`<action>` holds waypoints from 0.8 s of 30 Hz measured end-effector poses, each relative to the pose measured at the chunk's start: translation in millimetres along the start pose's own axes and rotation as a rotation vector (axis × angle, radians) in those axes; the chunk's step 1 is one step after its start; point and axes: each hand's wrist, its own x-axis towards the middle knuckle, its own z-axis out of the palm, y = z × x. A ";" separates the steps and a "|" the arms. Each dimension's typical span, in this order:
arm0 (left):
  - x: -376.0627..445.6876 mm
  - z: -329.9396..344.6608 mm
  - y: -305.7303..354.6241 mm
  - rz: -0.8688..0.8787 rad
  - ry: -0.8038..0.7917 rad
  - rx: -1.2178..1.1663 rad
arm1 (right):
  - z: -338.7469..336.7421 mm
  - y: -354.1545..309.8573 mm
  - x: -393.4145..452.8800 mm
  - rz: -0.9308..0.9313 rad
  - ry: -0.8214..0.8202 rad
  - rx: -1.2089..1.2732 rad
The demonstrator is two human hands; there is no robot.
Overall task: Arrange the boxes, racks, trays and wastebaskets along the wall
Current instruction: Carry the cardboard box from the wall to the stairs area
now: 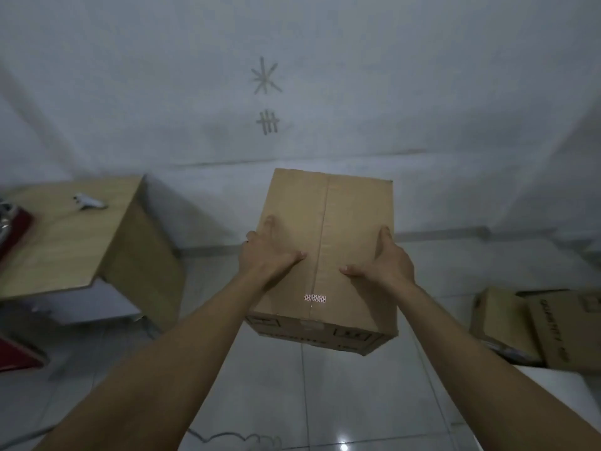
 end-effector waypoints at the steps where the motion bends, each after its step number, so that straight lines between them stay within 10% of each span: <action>1: 3.9 -7.4 -16.5 -0.014 0.006 -0.008 | 13.1 -13.0 -0.9 -0.010 -0.014 -0.003; 24: 168.5 -58.6 -197.6 -0.447 0.109 -0.129 | 185.5 -211.3 150.5 -0.287 -0.348 -0.140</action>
